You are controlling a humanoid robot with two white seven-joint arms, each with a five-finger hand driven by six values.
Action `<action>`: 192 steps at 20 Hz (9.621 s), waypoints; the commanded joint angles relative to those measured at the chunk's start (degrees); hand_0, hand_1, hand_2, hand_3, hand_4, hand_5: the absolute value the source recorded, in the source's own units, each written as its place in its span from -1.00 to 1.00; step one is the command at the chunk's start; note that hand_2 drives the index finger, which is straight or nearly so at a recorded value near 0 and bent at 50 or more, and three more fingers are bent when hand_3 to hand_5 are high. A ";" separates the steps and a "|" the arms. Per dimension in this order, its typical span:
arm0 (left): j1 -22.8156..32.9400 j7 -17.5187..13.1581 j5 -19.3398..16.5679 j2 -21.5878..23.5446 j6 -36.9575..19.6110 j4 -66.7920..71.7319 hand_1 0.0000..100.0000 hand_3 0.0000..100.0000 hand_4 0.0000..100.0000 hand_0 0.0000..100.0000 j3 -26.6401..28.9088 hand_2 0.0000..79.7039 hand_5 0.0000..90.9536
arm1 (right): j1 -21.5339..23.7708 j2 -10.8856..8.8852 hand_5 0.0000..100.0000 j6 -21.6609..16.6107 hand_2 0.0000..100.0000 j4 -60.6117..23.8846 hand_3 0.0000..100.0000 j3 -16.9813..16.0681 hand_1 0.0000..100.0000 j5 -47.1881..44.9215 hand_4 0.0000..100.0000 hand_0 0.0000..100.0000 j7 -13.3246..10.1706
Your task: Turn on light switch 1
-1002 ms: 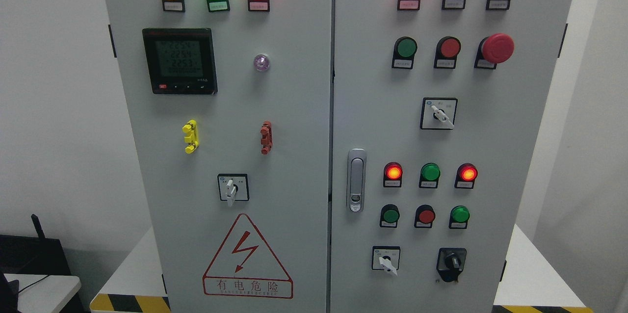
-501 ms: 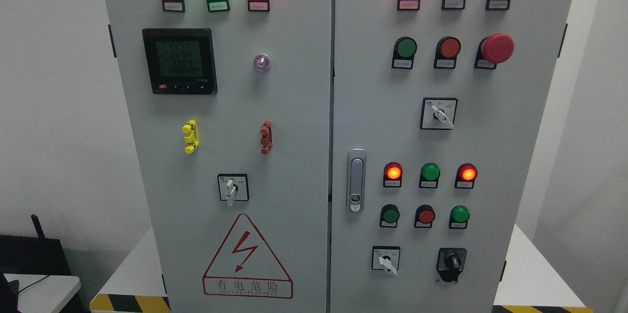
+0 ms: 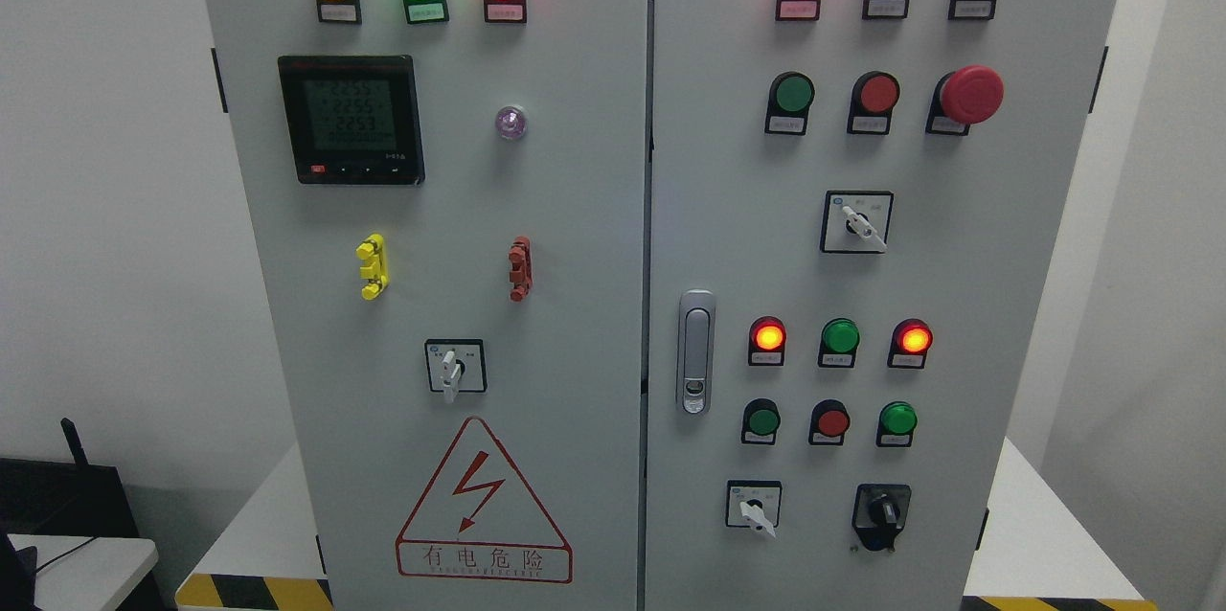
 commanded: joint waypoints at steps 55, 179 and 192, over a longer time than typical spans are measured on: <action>-13.11 -2.51 -10.48 -4.39 17.40 -79.66 -0.48 0.34 0.58 -0.99 -23.30 -0.13 0.65 | 0.00 0.00 -1.00 0.01 -1.00 -0.01 -1.00 1.14 -0.22 -1.49 -1.00 -0.76 -0.05; -40.19 24.83 -10.66 -6.76 63.54 -85.55 -0.08 0.44 0.67 -0.72 -34.21 0.07 0.84 | 0.00 0.00 -1.00 0.01 -1.00 0.08 -1.00 1.14 -0.22 -1.49 -1.00 -0.76 -0.05; -40.89 24.83 -10.66 -6.76 64.86 -85.37 -0.13 0.43 0.67 -0.67 -34.21 0.06 0.83 | 0.00 0.00 -1.00 0.01 -1.00 -0.01 -1.00 1.14 -0.22 -1.49 -1.00 -0.76 -0.05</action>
